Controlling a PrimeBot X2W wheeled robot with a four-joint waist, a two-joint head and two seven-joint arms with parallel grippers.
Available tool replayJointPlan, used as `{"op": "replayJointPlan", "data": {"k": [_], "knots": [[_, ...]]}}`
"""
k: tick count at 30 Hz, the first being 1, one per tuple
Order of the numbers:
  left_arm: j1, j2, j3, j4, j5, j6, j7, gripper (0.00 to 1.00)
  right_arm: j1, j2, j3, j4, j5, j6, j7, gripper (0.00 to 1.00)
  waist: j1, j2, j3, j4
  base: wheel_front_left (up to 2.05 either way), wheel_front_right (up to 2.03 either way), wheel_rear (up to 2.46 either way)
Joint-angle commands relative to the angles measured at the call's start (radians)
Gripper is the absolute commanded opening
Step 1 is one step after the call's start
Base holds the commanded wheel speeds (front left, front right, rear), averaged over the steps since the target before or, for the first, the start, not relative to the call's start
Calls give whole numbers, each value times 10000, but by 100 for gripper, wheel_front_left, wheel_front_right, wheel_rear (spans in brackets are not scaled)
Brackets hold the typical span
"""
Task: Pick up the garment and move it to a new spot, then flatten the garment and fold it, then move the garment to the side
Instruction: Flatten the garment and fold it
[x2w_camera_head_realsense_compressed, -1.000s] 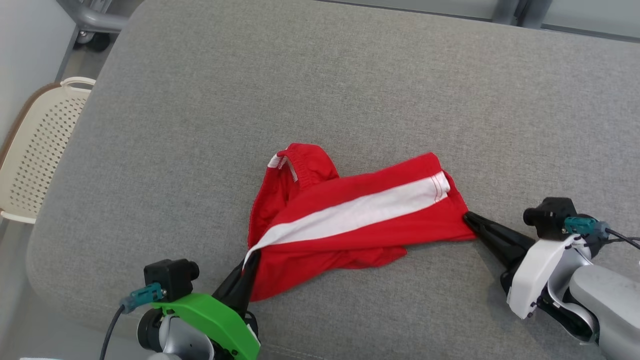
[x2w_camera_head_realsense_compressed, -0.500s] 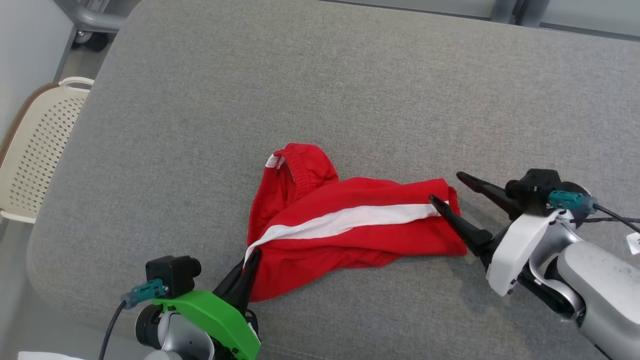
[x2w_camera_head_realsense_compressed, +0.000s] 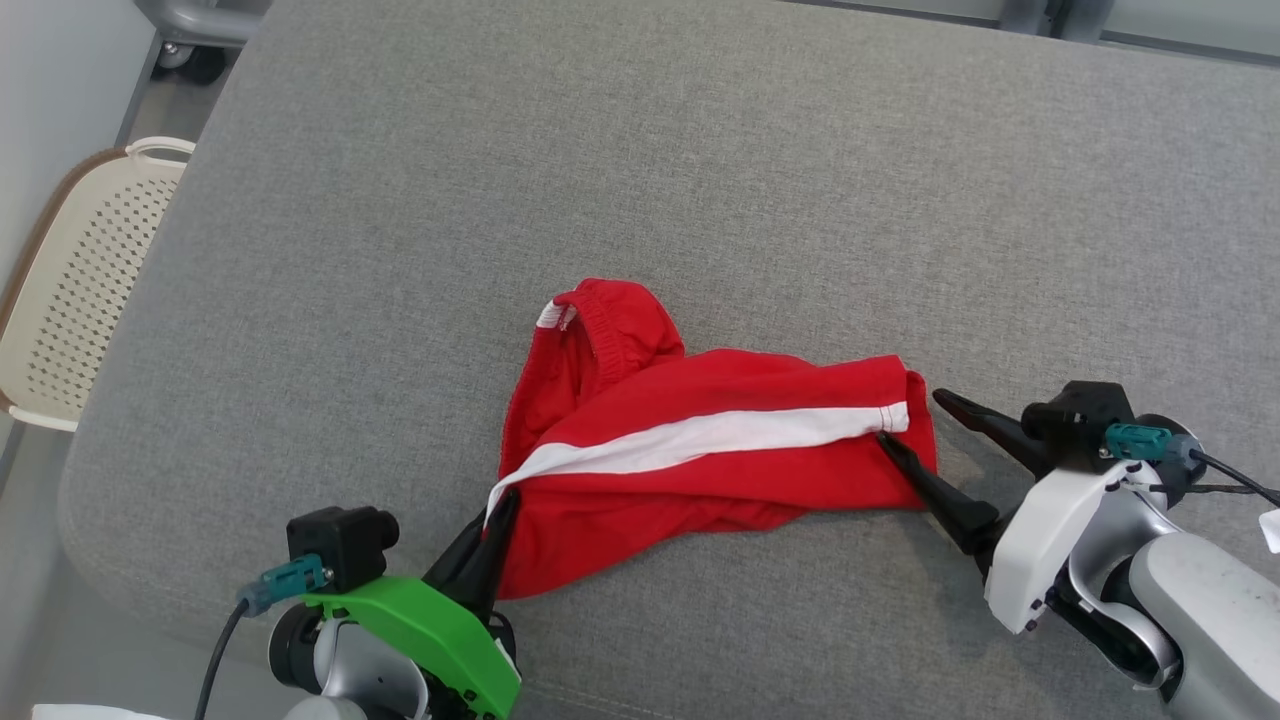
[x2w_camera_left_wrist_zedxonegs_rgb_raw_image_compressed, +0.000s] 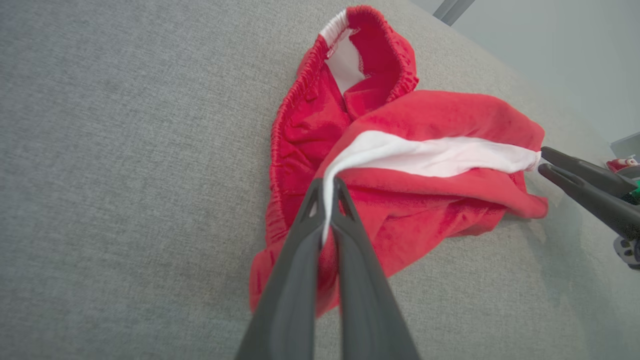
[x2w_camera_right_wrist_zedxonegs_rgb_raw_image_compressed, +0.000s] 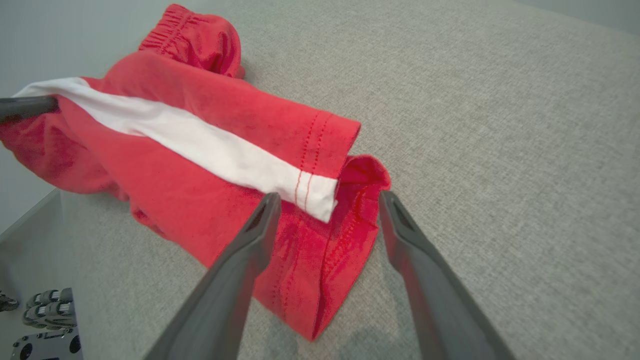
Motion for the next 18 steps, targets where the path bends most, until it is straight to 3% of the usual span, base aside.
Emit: {"op": "replayJointPlan", "data": {"k": [1, 18], "knots": [[-173, 8, -12, -26, -56, -8, -55, 0, 147, 81, -36, -88, -124, -1, 60, 100, 0, 0, 47, 9, 0, 0, 0], [-560, -208, -215, 259, -75, -151, -213, 0, -512, 645, -258, 772, -98, -1, 574, 100, 0, 0, 274, 278, 0, 0, 0]]}}
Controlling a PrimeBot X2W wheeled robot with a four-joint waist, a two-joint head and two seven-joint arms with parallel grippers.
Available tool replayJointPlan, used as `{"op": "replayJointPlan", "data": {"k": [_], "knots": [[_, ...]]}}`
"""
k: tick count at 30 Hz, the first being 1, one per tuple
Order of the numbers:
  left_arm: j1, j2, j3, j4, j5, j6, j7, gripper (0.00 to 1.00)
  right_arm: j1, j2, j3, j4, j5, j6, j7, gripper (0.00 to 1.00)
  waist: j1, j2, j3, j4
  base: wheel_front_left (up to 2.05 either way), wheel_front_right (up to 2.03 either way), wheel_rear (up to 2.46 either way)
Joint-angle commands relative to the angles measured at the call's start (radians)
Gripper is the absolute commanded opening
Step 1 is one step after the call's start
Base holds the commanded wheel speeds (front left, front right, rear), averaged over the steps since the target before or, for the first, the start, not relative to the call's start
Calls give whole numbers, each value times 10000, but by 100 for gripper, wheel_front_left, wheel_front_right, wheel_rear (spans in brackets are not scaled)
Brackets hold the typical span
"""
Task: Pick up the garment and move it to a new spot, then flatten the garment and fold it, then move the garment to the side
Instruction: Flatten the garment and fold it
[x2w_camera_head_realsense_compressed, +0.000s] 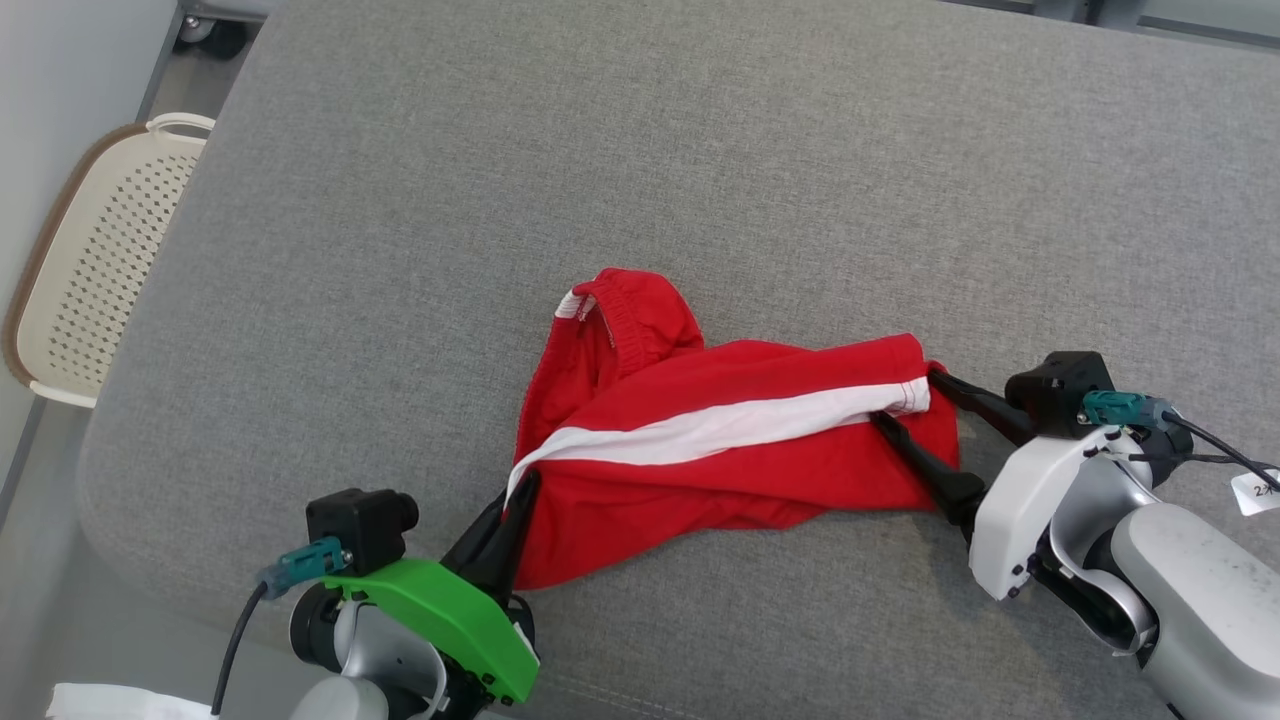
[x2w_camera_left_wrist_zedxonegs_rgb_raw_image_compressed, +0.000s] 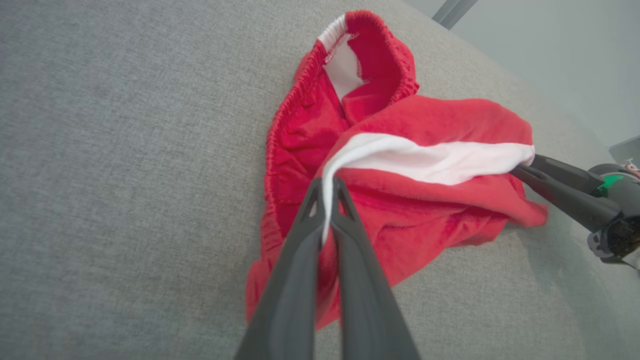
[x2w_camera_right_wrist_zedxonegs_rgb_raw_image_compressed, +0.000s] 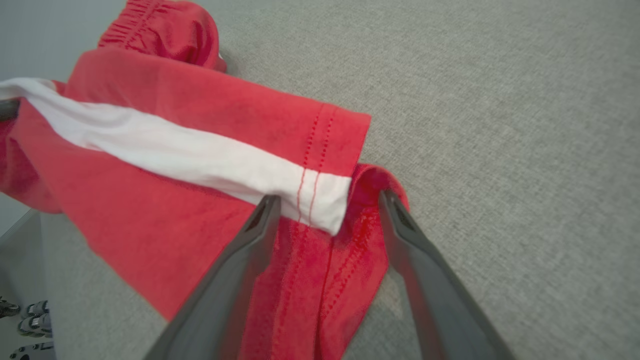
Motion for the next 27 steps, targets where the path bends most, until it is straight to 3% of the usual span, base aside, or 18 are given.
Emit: {"op": "replayJointPlan", "data": {"k": [1, 7, 8, 10, 11, 19, 27], "knots": [[-176, -18, 11, 31, -66, -35, -61, 0, -116, 8, -17, 104, 69, -1, 54, 100, 0, 0, 9, 19, 0, 0, 0], [-200, -58, -46, 137, -116, -77, -131, 0, -301, 210, 250, 236, 164, -1, -1, 100, 0, 0, -12, 80, 0, 0, 0], [-200, -63, -53, 153, -123, -77, -143, 0, -343, 241, 305, 254, 206, -1, 1, 82, 0, 0, -16, 83, 0, 0, 0], [-197, -56, -56, 188, -114, -80, -148, 0, -422, 314, 416, 286, 291, -1, -33, 15, 0, 0, -33, 78, 0, 0, 0], [-192, -51, -54, 199, -122, -80, -158, 0, -440, 338, 474, 300, 354, -1, -32, 0, 0, 0, -49, 70, 0, 0, 0], [-230, 226, 130, 68, -57, 29, -140, 0, -815, 28, 165, -205, 1143, -1, -518, 0, 0, 0, -266, -195, 0, 0, 0], [-650, 984, 453, -1116, 114, 117, 319, 0, -1009, -687, -800, -1646, 2134, -10, -297, 0, 0, 0, -460, -681, 0, 0, 0]]}}
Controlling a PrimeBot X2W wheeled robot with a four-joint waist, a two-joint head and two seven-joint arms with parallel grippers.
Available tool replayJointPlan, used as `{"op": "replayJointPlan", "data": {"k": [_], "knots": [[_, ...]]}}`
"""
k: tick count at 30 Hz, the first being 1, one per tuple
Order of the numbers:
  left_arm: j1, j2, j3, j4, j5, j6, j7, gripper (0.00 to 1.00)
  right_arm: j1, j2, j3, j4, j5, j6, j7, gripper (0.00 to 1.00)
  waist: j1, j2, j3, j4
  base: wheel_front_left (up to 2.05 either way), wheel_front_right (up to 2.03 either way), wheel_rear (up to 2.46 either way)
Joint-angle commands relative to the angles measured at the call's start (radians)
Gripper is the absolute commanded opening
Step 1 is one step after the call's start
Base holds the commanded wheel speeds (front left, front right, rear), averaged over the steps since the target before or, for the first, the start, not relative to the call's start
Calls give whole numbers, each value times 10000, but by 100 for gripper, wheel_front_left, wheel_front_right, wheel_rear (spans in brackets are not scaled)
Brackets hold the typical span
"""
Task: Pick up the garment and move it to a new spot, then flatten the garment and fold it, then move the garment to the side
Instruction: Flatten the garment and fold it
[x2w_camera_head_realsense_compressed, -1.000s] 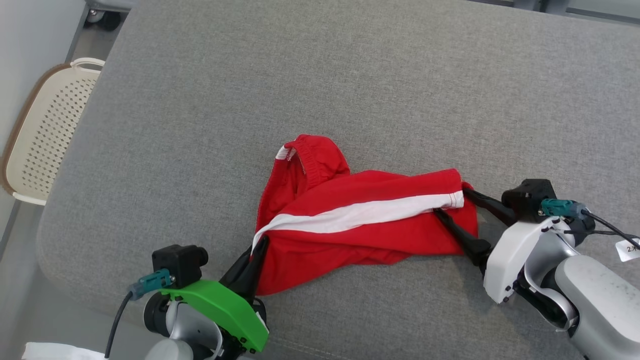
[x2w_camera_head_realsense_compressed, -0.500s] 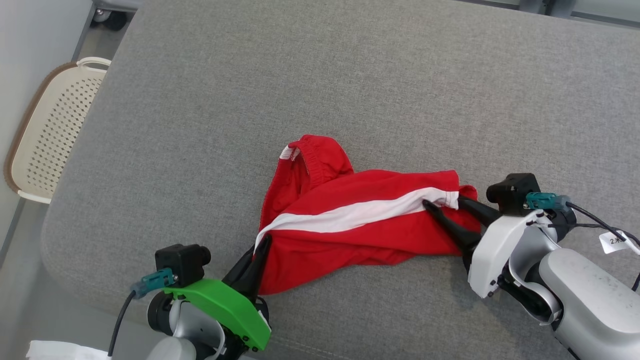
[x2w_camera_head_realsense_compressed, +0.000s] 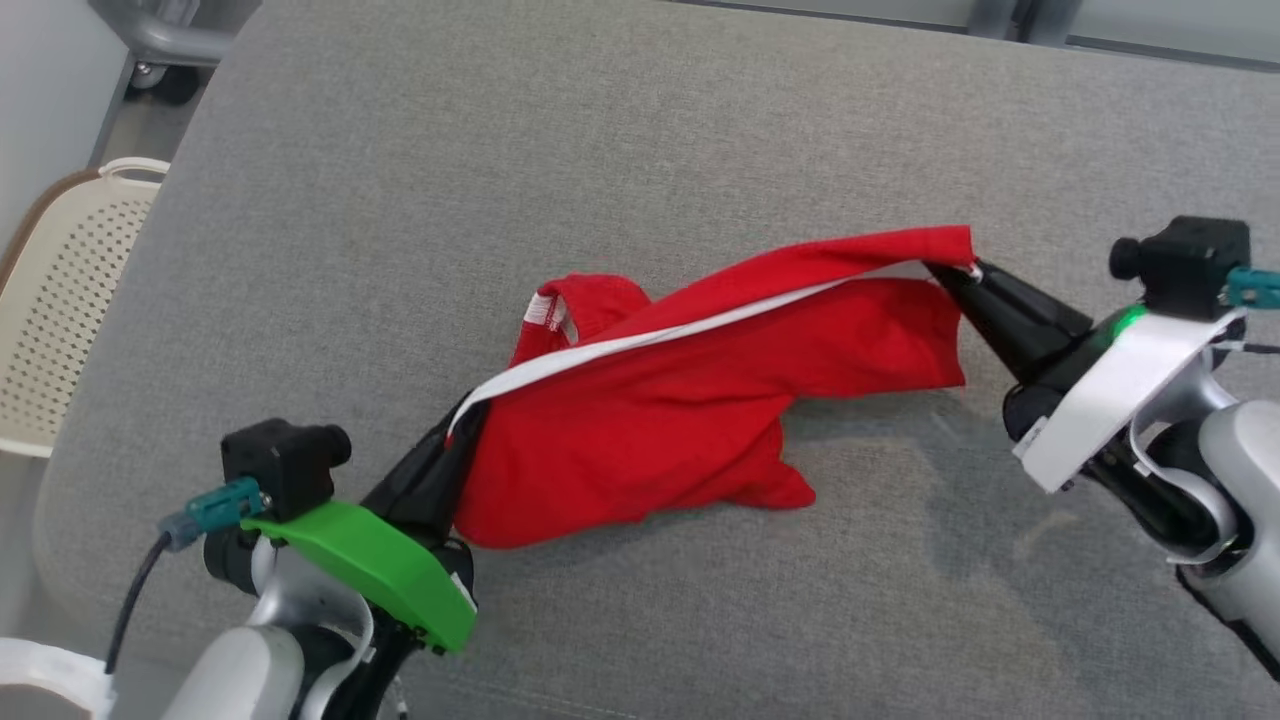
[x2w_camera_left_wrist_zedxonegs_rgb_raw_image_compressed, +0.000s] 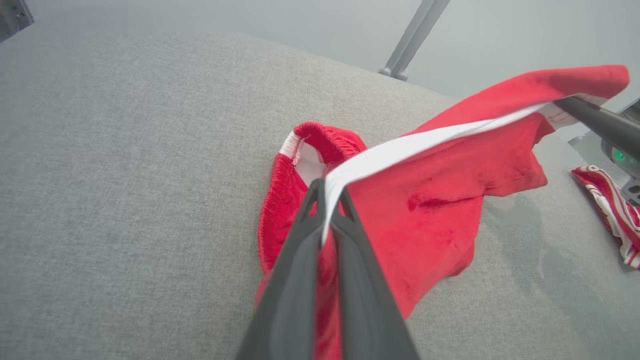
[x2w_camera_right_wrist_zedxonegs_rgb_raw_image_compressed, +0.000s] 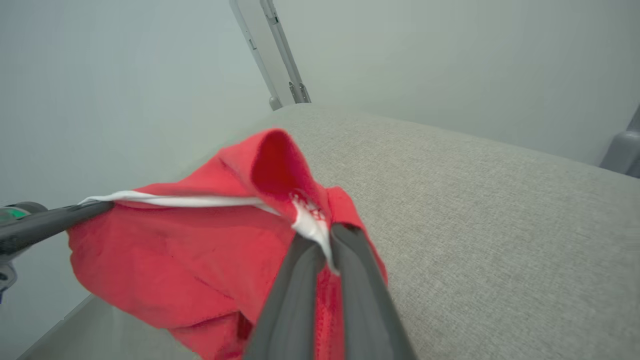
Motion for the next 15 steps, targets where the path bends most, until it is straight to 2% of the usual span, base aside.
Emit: {"op": "replayJointPlan", "data": {"k": [1, 5, 9, 11, 13, 14, 15], "knots": [[-200, 170, 94, -159, 53, 33, 100, 0, -126, -142, -203, -120, 137, -21, 34, 0, 0, -1, -55, -229, 0, 0, 0], [-1018, 946, 240, -1392, 93, -93, 1105, 0, -339, -463, -1045, -1240, 964, -22, 634, 0, 0, -1, 270, -636, 0, 0, 0], [-2967, 1493, 468, -1951, -48, -379, 2320, 0, -1279, -599, -2114, -1641, 1455, -26, 1276, 0, 0, -1, 1077, -978, 0, 0, 0], [-4359, 1749, 584, -1724, -22, -544, 2897, 0, -2115, -380, -2681, -1354, 1618, -31, 1528, 0, 0, -1, 1619, -1173, 0, 0, 0], [-5868, 1717, 594, -1188, -35, -676, 3368, 0, -3137, -60, -3041, -761, 1471, -34, 1876, 0, 0, -1, 2172, -1412, 0, 0, 0], [-7450, 1649, 491, -414, 1, -839, 3758, 0, -4289, 488, -3215, 71, 1141, -35, 2179, 0, 0, -1, 2639, -1663, 0, 0, 0], [-8192, 1582, 425, 29, 95, -901, 3844, 0, -4798, 811, -3200, 450, 961, -32, 2306, 0, 0, -1, 2821, -1778, 0, 0, 0]]}}
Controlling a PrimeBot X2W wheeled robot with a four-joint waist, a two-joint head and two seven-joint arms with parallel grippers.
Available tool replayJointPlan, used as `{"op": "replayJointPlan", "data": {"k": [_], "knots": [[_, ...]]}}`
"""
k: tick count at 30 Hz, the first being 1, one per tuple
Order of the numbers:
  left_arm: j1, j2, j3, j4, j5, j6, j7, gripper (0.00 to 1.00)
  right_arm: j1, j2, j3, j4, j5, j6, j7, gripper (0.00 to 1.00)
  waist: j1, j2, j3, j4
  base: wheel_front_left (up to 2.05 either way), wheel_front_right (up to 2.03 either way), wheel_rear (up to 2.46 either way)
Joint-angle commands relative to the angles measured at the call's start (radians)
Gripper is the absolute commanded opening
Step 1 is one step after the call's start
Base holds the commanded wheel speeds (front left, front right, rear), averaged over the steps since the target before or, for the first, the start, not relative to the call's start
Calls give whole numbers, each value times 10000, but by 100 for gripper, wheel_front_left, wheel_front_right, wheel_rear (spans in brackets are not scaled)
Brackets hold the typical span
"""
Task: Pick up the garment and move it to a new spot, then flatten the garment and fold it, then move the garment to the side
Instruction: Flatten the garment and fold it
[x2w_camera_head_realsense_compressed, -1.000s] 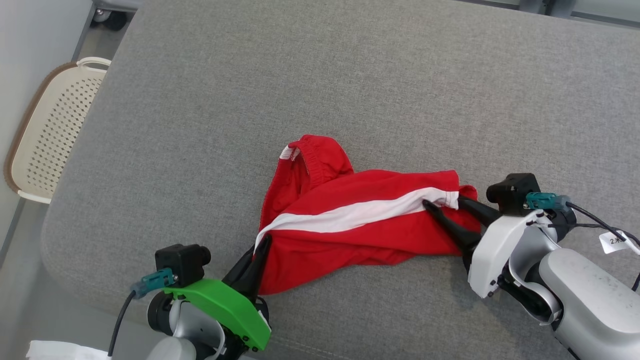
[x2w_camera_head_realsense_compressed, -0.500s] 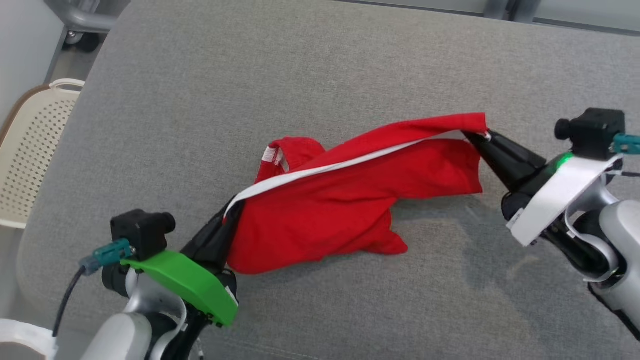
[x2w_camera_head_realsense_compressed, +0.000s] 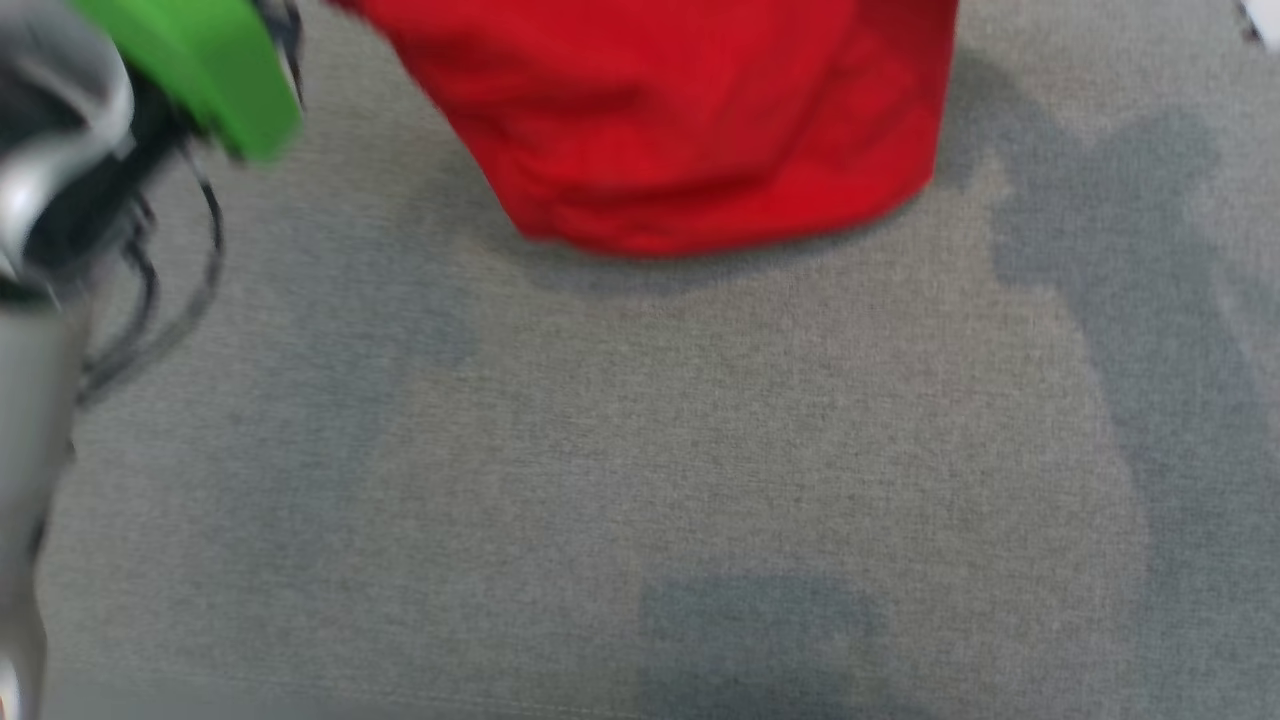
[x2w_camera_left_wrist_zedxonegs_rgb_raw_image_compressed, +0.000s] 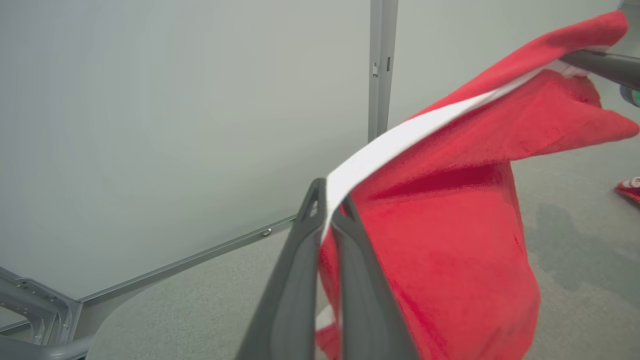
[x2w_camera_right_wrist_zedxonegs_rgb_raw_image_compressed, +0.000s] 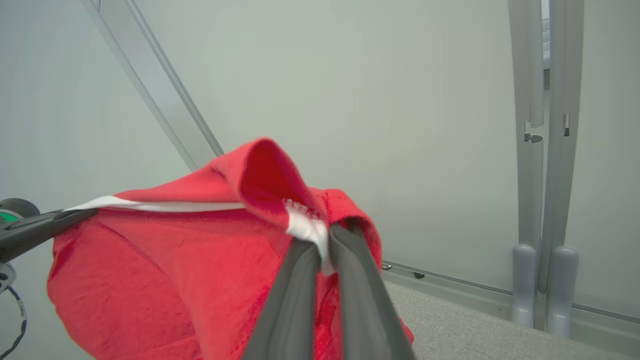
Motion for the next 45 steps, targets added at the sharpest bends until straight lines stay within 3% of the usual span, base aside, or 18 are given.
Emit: {"op": "replayJointPlan", "data": {"k": [1, 5, 11, 15, 16, 19, 24, 25, 28, 31, 36, 45], "knots": [[-541, 104, 79, 421, 150, 5, 58, 0, -462, 158, -178, 365, -303, -46, -37, 0, 0, -1, 1348, -861, 0, 0, 0], [-3265, -199, -427, 2508, 938, -186, -475, 0, -2669, 1639, -323, 2158, -1416, -40, -438, 0, 0, -1, 1998, -1379, 0, 0, 0], [-6123, -722, -1091, 5128, 1929, -267, -2898, 0, -5591, 3404, -1492, 4716, -3619, -37, -2618, 0, 0, -1, 2723, -1908, 0, 0, 0], [-7266, -877, -1872, 6132, 2332, -287, -4887, 0, -6995, 4056, -2244, 5741, -4794, -34, -4154, 0, 0, -1, 3308, -2087, 0, 0, 0], [-7424, -983, -2197, 6559, 2250, -290, -5944, 0, -7241, 4240, -2181, 5979, -4943, -34, -4720, 0, 0, -1, 3579, -2175, 0, 0, 0], [-6908, -907, -3333, 7035, 2053, -293, -7091, 0, -6543, 4369, -1254, 6029, -4496, -26, -5000, 0, 0, -1, 3841, -2244, 0, 0, 0], [-5130, -482, -5216, 7160, 1055, -295, -8202, 0, -3913, 3428, 1132, 5126, -3199, -21, -5247, 0, 0, -1, 3586, -2197, 0, 0, 0], [-5130, -482, -5216, 7160, 1055, -295, -8202, 0, -3913, 3428, 1132, 5126, -3199, -21, -5247, 0, 0, -1, 3586, -2197, 0, 0, 0], [-4089, 249, -5720, 6561, 510, -294, -8367, 0, -2297, 2458, 2125, 3973, -2253, -23, -5396, 0, 0, -1, 3413, -2222, 0, 0, 0], [-2841, 850, -5246, 5369, 322, -296, -8385, 0, -800, 1434, 2443, 2848, -1310, -24, -5496, 0, 0, -1, 3253, -2188, 0, 0, 0], [-275, 1455, -3876, 3533, 439, -170, -8395, 0, 1472, 223, 2073, 1322, -315, -37, -5597, 0, 0, -1, 2614, -2033, 0, 0, 0], [5074, 1158, -2723, 1300, 817, 229, -8398, 0, 5991, -750, 1831, -466, 765, -47, -5587, 0, 0, -1, 349, -1873, 0, 0, 0]]}}
